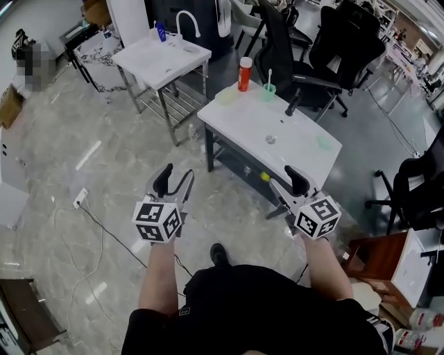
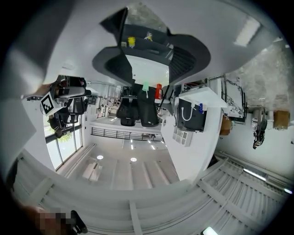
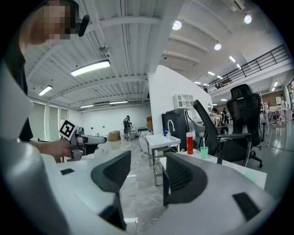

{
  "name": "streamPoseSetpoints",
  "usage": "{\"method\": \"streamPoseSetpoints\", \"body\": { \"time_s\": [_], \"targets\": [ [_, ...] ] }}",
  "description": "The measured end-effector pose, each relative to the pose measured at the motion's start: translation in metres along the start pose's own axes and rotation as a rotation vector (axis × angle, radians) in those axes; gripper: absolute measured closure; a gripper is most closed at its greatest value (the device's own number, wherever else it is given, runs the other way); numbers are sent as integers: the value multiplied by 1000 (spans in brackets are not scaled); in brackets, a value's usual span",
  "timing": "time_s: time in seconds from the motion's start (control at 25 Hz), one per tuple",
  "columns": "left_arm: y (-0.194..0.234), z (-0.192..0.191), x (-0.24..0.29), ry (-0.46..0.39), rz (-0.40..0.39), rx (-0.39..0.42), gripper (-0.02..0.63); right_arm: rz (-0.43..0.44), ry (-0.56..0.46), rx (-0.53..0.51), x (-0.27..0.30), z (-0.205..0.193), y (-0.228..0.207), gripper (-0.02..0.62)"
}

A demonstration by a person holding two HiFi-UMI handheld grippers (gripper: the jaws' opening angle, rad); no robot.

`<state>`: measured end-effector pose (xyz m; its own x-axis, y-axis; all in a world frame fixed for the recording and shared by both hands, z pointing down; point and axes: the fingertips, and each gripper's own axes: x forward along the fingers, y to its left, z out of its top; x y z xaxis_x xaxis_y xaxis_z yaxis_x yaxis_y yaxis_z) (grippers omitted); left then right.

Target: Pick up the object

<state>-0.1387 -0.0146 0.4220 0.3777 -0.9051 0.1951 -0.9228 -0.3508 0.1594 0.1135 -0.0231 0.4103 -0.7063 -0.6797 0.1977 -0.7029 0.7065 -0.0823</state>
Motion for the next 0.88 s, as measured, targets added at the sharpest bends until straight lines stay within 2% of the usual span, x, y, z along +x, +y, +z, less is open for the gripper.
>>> {"method": "streamPoseSetpoints", "body": {
  "time_s": [0.24, 0.52, 0.88],
  "targets": [
    [36, 20, 11, -21, 0, 15, 367, -9, -24, -23, 33, 22, -1, 385],
    [53, 34, 20, -33, 2, 21, 367, -6, -39, -34, 55, 38, -11, 385],
    [71, 39, 56, 6, 12, 47, 367, 51, -68, -5, 109, 38, -36, 385]
  ]
}}
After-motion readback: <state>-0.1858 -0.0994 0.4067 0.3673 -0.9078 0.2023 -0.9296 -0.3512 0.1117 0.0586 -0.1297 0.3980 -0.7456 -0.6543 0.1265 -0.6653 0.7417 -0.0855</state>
